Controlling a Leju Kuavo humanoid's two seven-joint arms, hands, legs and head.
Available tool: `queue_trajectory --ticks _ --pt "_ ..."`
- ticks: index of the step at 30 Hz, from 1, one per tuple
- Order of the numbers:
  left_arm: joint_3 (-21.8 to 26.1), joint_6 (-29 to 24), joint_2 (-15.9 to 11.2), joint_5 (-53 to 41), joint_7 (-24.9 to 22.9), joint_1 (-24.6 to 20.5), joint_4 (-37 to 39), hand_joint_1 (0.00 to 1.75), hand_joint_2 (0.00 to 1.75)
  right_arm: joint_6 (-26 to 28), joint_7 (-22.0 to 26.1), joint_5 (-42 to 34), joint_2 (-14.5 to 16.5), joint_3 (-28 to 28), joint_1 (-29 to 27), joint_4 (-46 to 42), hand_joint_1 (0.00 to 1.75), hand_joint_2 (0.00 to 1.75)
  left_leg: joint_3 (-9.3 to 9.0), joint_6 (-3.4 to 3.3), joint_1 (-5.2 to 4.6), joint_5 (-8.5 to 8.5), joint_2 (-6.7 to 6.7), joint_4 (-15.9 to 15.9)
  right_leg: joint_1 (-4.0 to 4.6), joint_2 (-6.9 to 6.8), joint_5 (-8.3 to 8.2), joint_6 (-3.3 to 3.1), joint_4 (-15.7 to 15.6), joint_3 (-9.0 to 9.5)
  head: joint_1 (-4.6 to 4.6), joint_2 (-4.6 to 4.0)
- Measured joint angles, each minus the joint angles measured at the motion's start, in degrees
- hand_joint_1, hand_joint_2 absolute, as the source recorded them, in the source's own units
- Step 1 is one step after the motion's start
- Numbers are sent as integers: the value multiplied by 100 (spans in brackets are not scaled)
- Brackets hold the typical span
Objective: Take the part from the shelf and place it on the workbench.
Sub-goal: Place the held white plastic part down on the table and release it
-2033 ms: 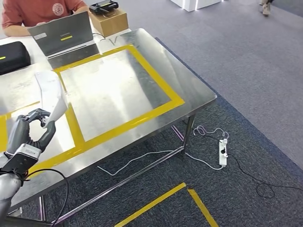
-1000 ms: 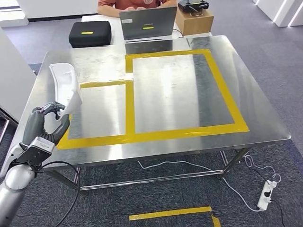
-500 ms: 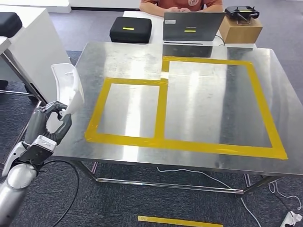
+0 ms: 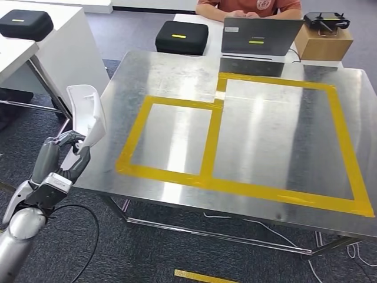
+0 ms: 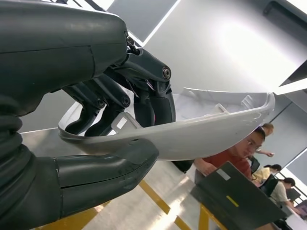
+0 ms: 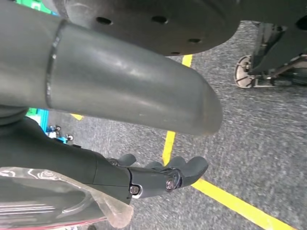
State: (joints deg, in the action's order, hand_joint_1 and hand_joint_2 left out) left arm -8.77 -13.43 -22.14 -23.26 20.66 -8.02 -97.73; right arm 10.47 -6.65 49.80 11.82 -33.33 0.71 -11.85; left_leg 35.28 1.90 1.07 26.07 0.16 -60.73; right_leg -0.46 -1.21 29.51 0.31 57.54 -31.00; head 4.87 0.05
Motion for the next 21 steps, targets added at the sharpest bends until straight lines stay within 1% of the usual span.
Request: queue_trajectory --ticks 1,3,4,5,9,12,14,17,21 --pt "-8 4 -1 -51 12 2 -1 175 175 -11 5 1 -1 0 5 0 0 0 -81 -16 -6 -30 24 177 15 -8 22 11 12 -3 -5 0" --pt "-35 -15 -2 -218 66 5 -1 175 175 -39 12 15 -3 0 14 0 0 0 -95 -45 -19 -17 20 243 32 -16 33 -48 17 -14 -16 0" --pt "-54 -39 -2 -310 100 5 0 175 175 -52 13 26 -4 0 16 0 0 0 -96 -47 -21 -19 14 253 33 -20 33 -85 11 -8 -21 -1" --pt "-76 -67 -2 -390 133 1 1 175 175 -61 13 39 -4 0 16 0 0 0 -97 -56 -31 -13 10 252 29 -22 22 -106 -5 1 -22 -1" --pt "-148 -119 0 -522 187 -6 1 175 175 -74 13 66 -4 0 18 0 0 0 -97 -112 -58 4 7 248 7 -20 0 -47 -56 24 -21 -1" --pt "-196 -173 1 -611 210 -17 4 175 175 -80 13 85 -4 0 18 0 0 0 -96 -138 -72 11 7 243 -11 -21 -4 51 -77 32 -20 -1" --pt "-248 -244 8 -732 253 -62 30 175 175 -97 8 99 -4 0 24 0 0 0 -96 -147 -79 11 7 241 -20 -22 -5 90 -81 32 -19 -1" --pt "-378 -438 30 -1011 345 -204 141 175 175 -135 -24 134 -4 0 46 0 0 0 -97 -152 -81 8 7 241 -21 -22 -8 111 -81 30 -19 -1" --pt "-640 -727 55 -1366 413 -433 311 175 175 -167 -52 203 -4 0 76 0 0 0 -99 -158 -78 2 7 242 -18 -21 -11 117 -80 28 -18 -1"
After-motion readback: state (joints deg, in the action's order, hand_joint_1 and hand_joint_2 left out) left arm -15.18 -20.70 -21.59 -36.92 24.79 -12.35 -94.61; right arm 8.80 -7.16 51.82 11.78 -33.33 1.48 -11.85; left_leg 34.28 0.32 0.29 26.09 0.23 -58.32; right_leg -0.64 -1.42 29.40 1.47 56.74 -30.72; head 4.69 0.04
